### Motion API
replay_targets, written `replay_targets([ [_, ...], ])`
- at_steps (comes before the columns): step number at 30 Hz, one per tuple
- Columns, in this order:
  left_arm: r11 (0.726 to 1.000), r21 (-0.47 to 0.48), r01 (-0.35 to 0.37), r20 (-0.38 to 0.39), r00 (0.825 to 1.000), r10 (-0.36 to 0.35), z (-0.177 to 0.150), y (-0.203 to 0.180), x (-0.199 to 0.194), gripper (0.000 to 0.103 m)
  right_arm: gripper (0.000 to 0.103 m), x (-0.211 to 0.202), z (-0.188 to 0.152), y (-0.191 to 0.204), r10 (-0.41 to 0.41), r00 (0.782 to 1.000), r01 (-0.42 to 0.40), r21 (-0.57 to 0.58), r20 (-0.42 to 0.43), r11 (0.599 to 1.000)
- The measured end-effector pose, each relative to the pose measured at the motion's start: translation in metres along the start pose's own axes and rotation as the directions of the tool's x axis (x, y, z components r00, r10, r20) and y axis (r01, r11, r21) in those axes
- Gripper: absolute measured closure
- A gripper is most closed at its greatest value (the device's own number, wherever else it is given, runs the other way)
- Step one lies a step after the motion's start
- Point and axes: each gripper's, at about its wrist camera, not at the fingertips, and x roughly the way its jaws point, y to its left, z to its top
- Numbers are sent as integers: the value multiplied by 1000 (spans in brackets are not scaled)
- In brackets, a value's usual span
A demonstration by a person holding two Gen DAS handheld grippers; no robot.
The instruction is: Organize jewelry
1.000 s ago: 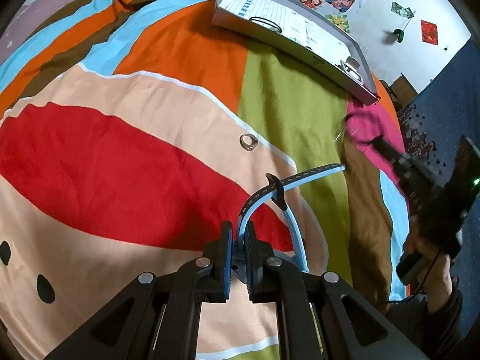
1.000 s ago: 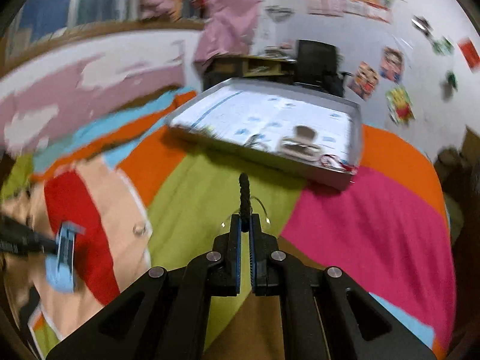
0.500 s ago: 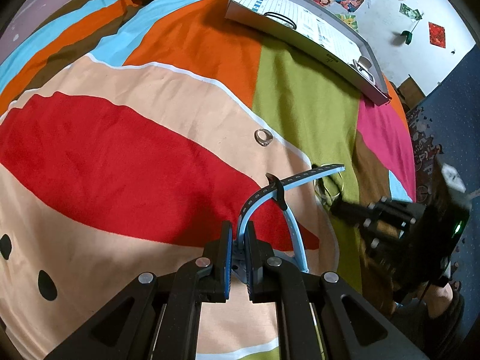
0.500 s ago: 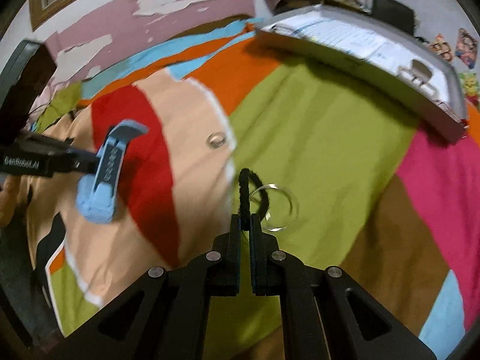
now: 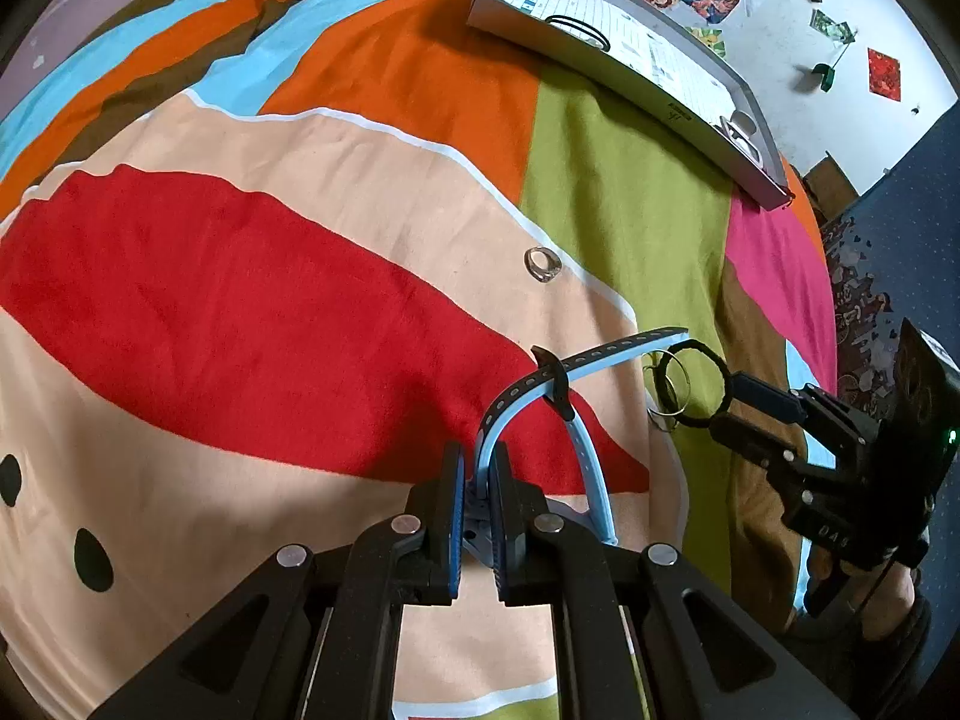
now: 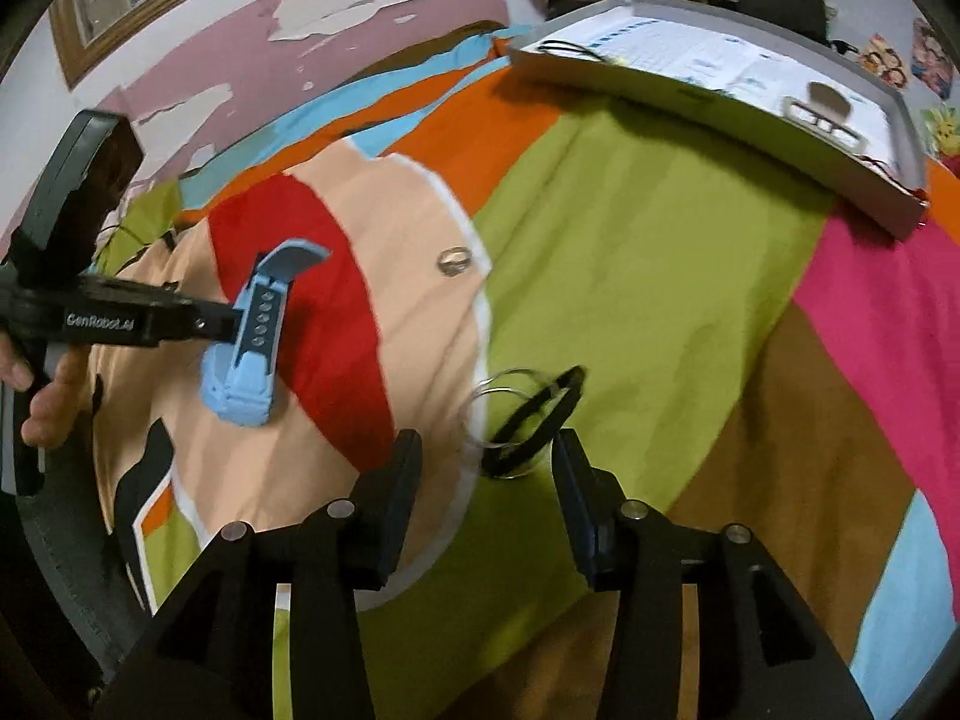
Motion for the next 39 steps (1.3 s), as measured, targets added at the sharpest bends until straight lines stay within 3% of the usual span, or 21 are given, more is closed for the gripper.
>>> replay_targets([
  [6, 1000, 0, -1, -4, 1000, 1, 0, 0, 1, 96, 63, 6, 1, -13, -29, 1000, 29, 57, -8, 998],
  [15, 1000, 9, -10, -13, 1000, 10, -1, 0, 5, 96, 63, 34, -5, -40, -69, 991, 88, 172, -117, 981],
  [16, 1000, 11, -12, -13, 1000, 12, -1, -1, 5, 96, 65, 37, -6, -41, -63, 991, 84, 177, -120, 981],
  [20, 1000, 24, -13, -3, 1000, 13, -1, -4, 5, 96, 95, 48, -4, -43, -83, 987, 108, 175, -141, 979],
  [22, 999, 32, -1, 5, 1000, 0, 1, -7, 4, 96, 97, 47, -3, -44, -102, 985, 126, 174, -137, 977],
  [28, 999, 40, 27, 27, 999, -28, 23, -16, -1, 96, 98, 21, 6, -52, -174, 984, 178, 216, -36, 960],
  [34, 998, 62, 22, 89, 996, -28, 65, -38, -8, 96, 98, -9, 28, -56, -233, 963, 196, 243, 134, 950],
  [37, 996, 83, 21, 135, 990, -33, 95, -57, -13, 96, 98, -26, 44, -62, -257, 939, 195, 261, 230, 946],
  [39, 995, 100, 20, 173, 984, -37, 118, -73, -16, 96, 98, -40, 56, -76, -285, 911, 203, 274, 300, 940],
])
